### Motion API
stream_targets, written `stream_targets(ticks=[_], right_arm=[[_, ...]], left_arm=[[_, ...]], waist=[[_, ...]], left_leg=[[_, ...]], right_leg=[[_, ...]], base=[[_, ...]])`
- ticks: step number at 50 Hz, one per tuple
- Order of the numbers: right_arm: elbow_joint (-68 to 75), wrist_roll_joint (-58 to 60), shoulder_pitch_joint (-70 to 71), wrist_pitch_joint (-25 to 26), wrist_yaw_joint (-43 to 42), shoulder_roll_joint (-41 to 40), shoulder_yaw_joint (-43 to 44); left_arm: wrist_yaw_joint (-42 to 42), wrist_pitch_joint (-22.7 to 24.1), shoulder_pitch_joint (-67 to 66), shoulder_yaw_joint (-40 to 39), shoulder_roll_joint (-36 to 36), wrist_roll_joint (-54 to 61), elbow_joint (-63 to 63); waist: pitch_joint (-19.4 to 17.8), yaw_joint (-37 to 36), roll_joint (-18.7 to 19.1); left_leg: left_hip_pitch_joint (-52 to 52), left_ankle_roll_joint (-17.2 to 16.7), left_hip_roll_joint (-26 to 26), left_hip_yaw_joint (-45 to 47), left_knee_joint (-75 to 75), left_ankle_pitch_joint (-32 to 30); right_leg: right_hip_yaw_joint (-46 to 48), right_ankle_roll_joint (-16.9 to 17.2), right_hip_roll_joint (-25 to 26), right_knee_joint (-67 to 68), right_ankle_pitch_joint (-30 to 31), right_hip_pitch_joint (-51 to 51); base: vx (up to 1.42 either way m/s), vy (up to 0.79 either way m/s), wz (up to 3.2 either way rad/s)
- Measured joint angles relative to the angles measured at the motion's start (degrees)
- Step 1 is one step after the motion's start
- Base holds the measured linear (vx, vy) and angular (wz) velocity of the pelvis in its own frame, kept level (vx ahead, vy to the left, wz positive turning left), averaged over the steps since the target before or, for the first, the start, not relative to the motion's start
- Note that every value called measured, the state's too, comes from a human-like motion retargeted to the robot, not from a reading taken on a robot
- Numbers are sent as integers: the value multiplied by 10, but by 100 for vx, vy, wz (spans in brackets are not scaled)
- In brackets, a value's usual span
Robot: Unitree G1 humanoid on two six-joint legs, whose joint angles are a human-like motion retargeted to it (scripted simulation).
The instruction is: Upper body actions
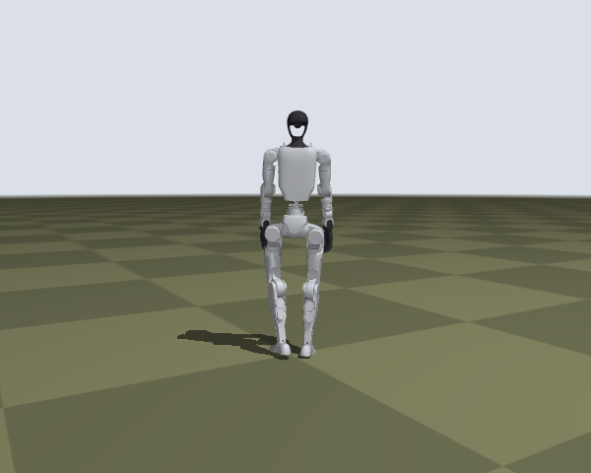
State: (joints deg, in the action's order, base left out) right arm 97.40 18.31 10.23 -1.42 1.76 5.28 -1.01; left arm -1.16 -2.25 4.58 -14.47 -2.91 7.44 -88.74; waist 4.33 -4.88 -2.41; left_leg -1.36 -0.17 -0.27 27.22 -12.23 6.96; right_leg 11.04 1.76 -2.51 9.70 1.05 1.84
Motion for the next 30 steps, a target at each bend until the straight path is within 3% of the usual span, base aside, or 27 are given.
stream_targets(ticks=[3, 5, 6, 10, 15, 18, 23, 26, 30], right_arm=[[-20, -2, 64, -23, 1, -43, 18], [-74, -57, 90, -57, 9, -74, 41], [-103, -105, 102, -72, 25, -87, 47], [-211, -206, 169, -94, 69, -138, 103], [-324, -155, 240, -106, 81, -141, 72], [-354, -89, 262, -111, 76, -133, 62], [-345, -43, 273, -116, 36, -120, 67], [-318, -59, 256, -116, 23, -125, 77], [-287, -98, 210, -122, 31, -131, 77]], left_arm=[[-16, -8, -42, -43, -6, 15, -13], [-16, -6, -68, -54, -16, 26, -25], [-15, -7, -87, -54, -20, 25, -30], [-17, -17, -145, -45, -32, -2, -77], [-53, -67, -231, -36, -35, -85, -87], [-53, -78, -270, -46, -31, -137, -87], [-62, -90, -275, -68, -28, -133, -87], [-66, -83, -260, -76, -26, -117, -87], [-68, -66, -225, -78, -33, -99, -84]], waist=[[-28, 9, -18], [-49, -1, -24], [-58, -12, -27], [-95, -85, -29], [-128, -186, -57], [-135, -234, -74], [-138, -240, -67], [-113, -216, -59], [-68, -157, -52]], left_leg=[[69, -32, 44, -16, -172, -132], [150, -20, 87, -30, -319, -217], [192, -6, 98, -47, -380, -225], [334, 20, 211, -35, -615, -130], [499, -5, 258, -39, -768, -85], [538, -9, 280, -2, -786, -66], [534, -23, 270, -25, -770, -69], [493, -19, 256, -47, -740, -70], [397, -23, 196, -53, -635, -89]], right_leg=[[-7, -6, -16, -2, -2, -1], [-7, -9, -18, -8, -2, -6], [-10, -9, -19, -8, 0, -10], [-26, -36, 1, -12, 7, -19], [-83, -54, -13, -21, 19, -19], [-102, -62, -29, -14, 17, -9], [-93, -66, -20, -6, 9, -15], [-73, -63, -11, -19, 8, -15], [-30, -55, -4, -32, 4, -10]], base=[[-45, -11, 17], [-44, -19, 14], [-31, -19, -8], [-23, -9, -56], [-13, -5, -111], [0, 1, -81], [-3, -5, 21], [-2, -1, 75], [6, 0, 112]])
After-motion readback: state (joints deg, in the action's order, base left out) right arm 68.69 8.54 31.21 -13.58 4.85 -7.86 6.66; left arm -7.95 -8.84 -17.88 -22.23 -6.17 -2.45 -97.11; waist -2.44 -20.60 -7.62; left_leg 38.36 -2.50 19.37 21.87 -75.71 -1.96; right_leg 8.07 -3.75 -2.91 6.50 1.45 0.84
